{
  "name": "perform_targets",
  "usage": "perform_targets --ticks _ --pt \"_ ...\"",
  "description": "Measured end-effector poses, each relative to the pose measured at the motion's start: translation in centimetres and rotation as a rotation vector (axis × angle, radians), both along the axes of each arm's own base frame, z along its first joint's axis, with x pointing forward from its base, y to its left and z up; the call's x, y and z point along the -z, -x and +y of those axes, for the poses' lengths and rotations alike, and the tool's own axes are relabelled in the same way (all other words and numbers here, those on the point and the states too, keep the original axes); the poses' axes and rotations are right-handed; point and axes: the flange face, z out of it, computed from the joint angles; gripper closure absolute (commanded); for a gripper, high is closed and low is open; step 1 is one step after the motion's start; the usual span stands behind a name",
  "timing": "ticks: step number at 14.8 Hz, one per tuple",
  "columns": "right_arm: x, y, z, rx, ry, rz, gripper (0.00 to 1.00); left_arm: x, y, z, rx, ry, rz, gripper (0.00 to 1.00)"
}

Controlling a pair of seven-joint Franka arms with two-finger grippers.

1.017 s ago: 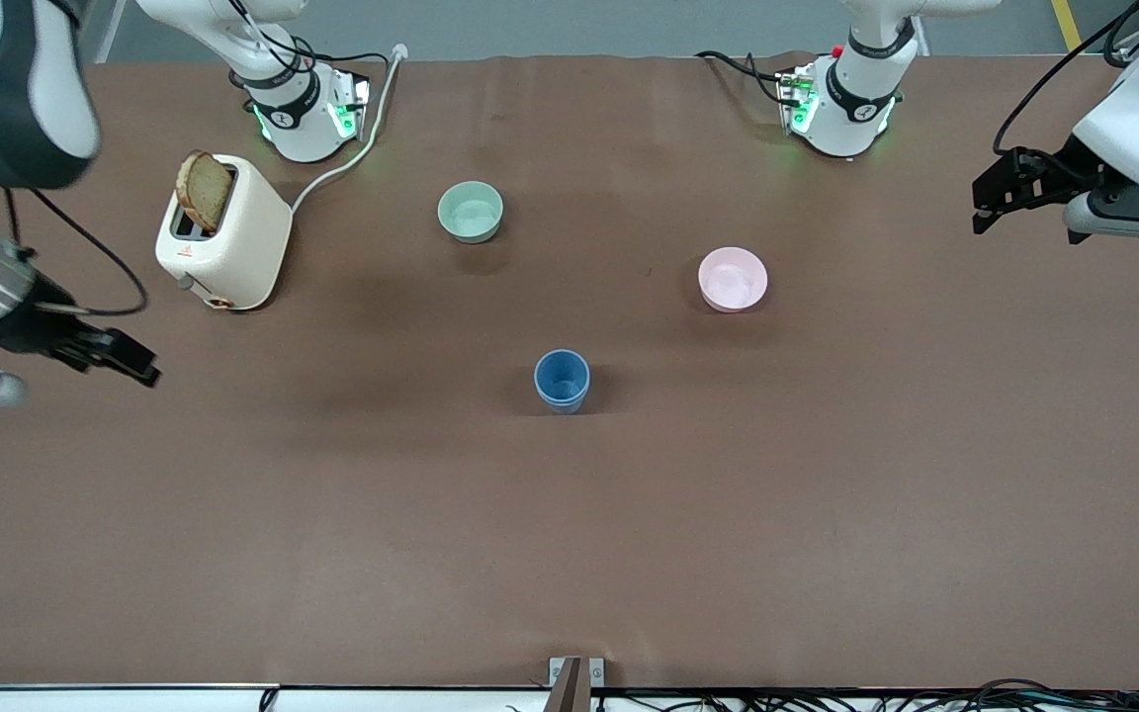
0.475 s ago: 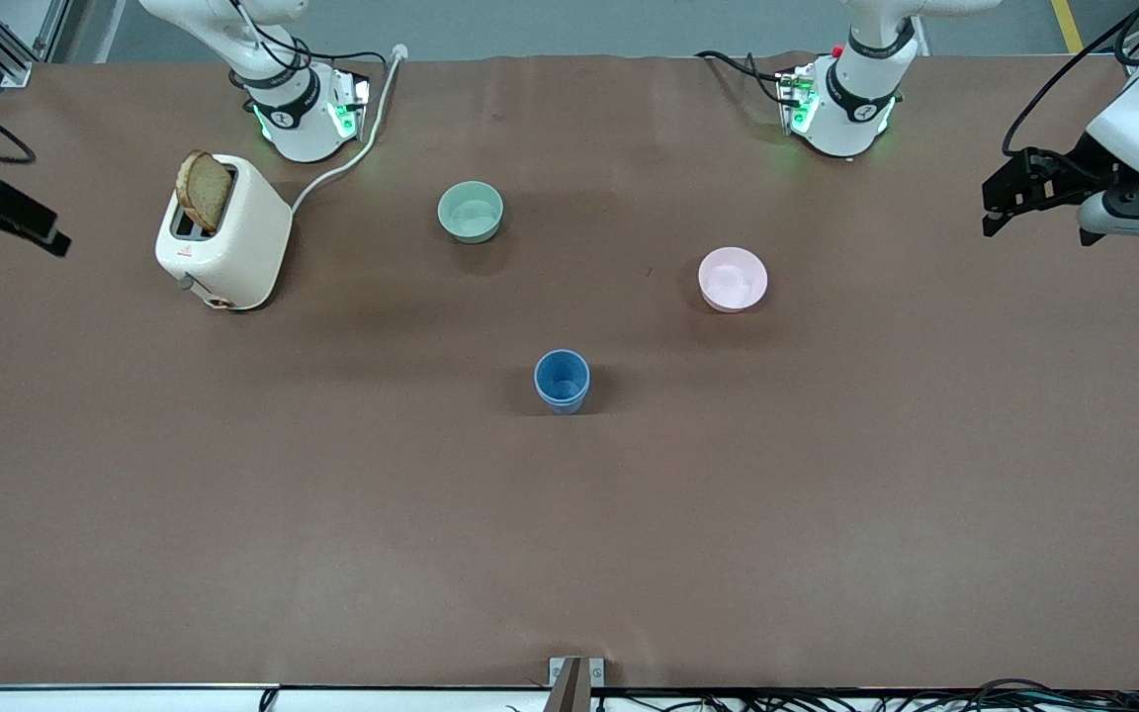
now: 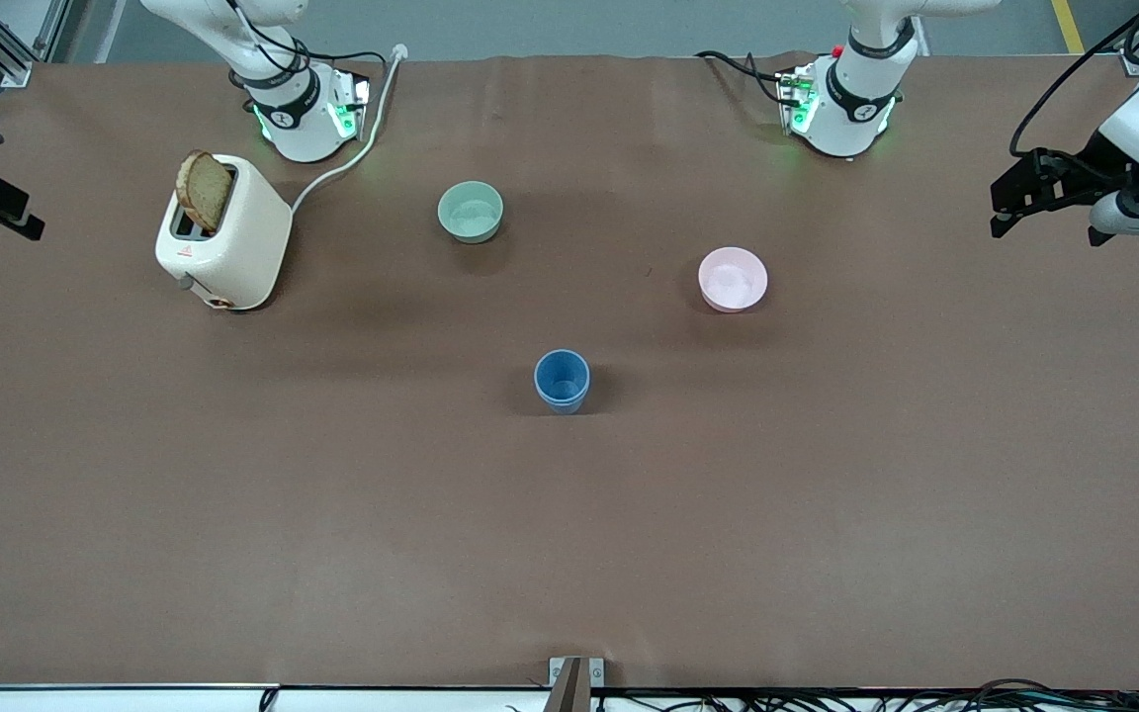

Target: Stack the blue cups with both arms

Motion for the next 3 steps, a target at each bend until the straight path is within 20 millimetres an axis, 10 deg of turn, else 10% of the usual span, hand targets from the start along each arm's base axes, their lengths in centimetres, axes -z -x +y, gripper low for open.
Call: perform_targets --ticks 3 --pt "0.96 -1.20 -0.13 0.001 0.002 -0.015 0.00 0.04 -0.04 0.42 -0.008 0.000 0.003 0.00"
